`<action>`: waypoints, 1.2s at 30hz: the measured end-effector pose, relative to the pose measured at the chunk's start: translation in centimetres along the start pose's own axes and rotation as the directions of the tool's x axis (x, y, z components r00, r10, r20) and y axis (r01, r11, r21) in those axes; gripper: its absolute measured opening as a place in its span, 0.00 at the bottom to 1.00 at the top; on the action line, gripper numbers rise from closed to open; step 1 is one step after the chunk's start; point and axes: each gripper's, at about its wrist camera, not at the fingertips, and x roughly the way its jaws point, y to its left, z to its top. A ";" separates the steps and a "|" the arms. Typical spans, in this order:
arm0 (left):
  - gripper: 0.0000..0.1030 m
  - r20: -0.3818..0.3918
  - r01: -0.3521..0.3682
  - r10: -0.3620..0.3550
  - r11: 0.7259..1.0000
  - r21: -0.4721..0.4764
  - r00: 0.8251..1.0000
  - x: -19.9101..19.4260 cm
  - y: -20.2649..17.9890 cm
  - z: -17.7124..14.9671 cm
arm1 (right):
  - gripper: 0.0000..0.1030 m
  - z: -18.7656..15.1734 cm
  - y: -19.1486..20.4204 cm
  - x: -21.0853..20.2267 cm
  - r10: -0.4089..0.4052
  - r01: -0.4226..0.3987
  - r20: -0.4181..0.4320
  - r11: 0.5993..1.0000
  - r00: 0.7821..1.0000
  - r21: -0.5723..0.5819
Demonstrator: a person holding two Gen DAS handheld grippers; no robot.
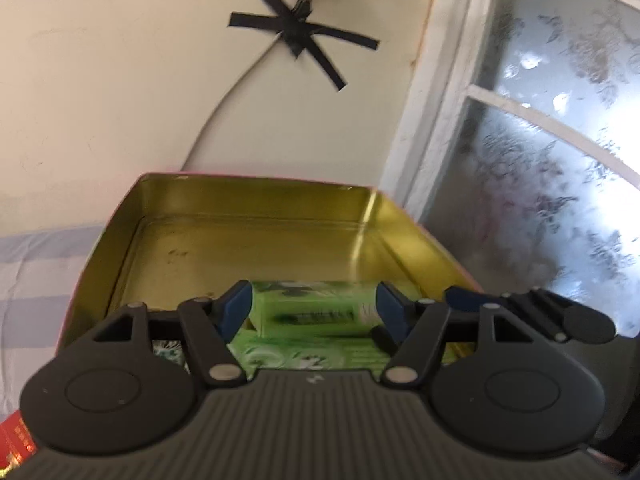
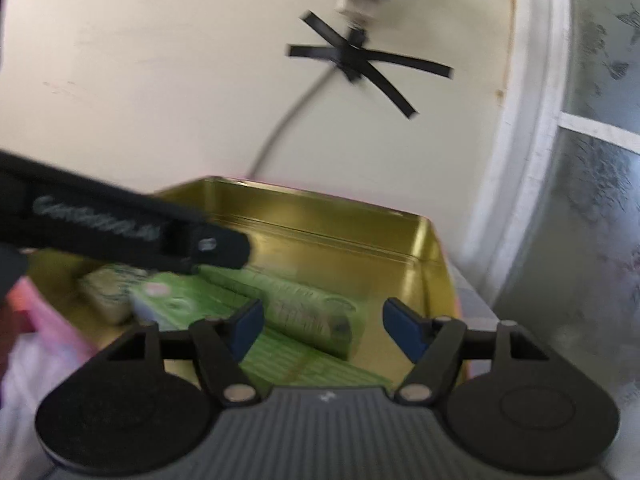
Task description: Organize objects
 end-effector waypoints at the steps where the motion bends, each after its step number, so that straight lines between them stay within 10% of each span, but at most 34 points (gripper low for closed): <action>1: 0.68 -0.002 0.004 -0.004 1.000 -0.003 1.000 -0.4 0.2 -0.2 | 0.66 -0.2 -0.2 0.1 0.002 -0.002 -0.001 1.000 1.000 0.027; 11: 0.75 0.100 0.058 -0.067 0.994 0.097 0.993 -11.5 2.2 -5.1 | 0.67 -3.8 0.5 -7.7 0.063 -0.111 0.169 0.951 0.984 0.290; 17: 0.90 0.114 -0.082 0.062 0.980 0.180 0.991 -16.4 5.9 -9.1 | 0.67 -6.4 2.4 -9.7 0.216 -0.270 0.178 0.883 0.960 0.384; 26: 0.92 0.009 -0.263 0.264 0.955 0.139 0.964 -13.7 11.6 -9.7 | 0.67 -8.7 4.7 -8.1 0.396 -0.369 0.054 0.787 0.917 0.494; 33: 0.91 -0.082 -0.249 0.266 0.952 0.179 0.960 -9.8 12.3 -8.8 | 0.67 -9.4 3.6 -7.3 0.410 -0.375 0.065 0.744 0.910 0.552; 36: 0.73 -0.096 -0.229 0.251 0.953 0.196 0.963 -9.5 11.9 -9.0 | 0.65 -9.8 2.8 -6.8 0.423 -0.378 0.071 0.707 0.904 0.597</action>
